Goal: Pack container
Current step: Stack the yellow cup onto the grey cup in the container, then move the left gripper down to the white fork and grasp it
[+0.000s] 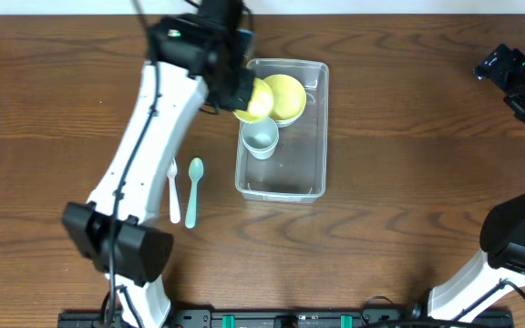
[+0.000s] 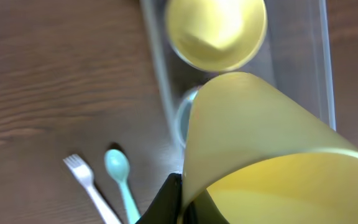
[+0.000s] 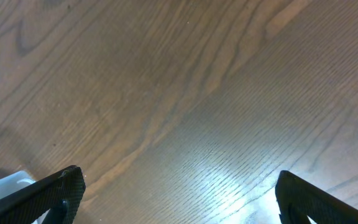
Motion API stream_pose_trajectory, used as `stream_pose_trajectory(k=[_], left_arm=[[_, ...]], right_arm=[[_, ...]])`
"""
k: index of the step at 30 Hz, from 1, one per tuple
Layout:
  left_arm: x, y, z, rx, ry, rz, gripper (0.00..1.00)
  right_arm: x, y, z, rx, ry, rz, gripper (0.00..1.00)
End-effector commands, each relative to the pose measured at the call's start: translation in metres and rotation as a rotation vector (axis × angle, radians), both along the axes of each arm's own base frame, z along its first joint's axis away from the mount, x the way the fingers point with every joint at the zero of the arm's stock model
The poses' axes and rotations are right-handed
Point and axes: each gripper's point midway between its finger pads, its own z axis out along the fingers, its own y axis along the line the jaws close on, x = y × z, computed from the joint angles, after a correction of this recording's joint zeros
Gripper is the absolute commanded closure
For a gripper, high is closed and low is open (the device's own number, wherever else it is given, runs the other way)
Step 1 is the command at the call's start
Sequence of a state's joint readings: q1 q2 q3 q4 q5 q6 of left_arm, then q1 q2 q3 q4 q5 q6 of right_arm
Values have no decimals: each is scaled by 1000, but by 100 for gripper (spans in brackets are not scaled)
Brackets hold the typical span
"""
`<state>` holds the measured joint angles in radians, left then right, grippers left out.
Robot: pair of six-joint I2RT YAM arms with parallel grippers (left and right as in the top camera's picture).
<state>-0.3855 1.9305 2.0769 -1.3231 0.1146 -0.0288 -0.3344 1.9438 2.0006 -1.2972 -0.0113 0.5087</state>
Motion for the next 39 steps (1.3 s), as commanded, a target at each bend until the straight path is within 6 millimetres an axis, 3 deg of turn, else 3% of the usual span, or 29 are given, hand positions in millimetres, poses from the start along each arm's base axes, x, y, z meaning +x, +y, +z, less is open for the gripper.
stream_pose_trajectory(k=[1,9,15,17,18,22,26,29,33,39], left_arm=[[-4,-10,-20,20,51,-33,94],[2,-4,-55,94,118,-23,94],[-5,-2,-79,124,191,-24,94],[-7,-1,-79,128,199,-25,87],[-7,2,-75,134,192,-22,78],[-3,18,-45,145,131,14,53],[-4,52,-10,163,58,89,47],[-10,84,-2,188,77,164,47],[-29,128,-21,211,218,327,47],[-48,168,-81,230,369,434,49]], right_arm=[[-1,-2,-4,7,9,-15,1],[-1,-2,-4,7,9,-15,1],[-1,-2,-4,7,9,-15,1],[-1,-2,-4,7,9,-15,1],[-1,-2,-4,7,9,-15,1],[-1,-2,-4,7,9,-15,1],[-1,-2,-4,7,9,-15,1],[-1,-2,-4,7,8,-15,1],[-1,-2,-4,7,9,-15,1],[-1,-2,-4,7,9,-15,1]])
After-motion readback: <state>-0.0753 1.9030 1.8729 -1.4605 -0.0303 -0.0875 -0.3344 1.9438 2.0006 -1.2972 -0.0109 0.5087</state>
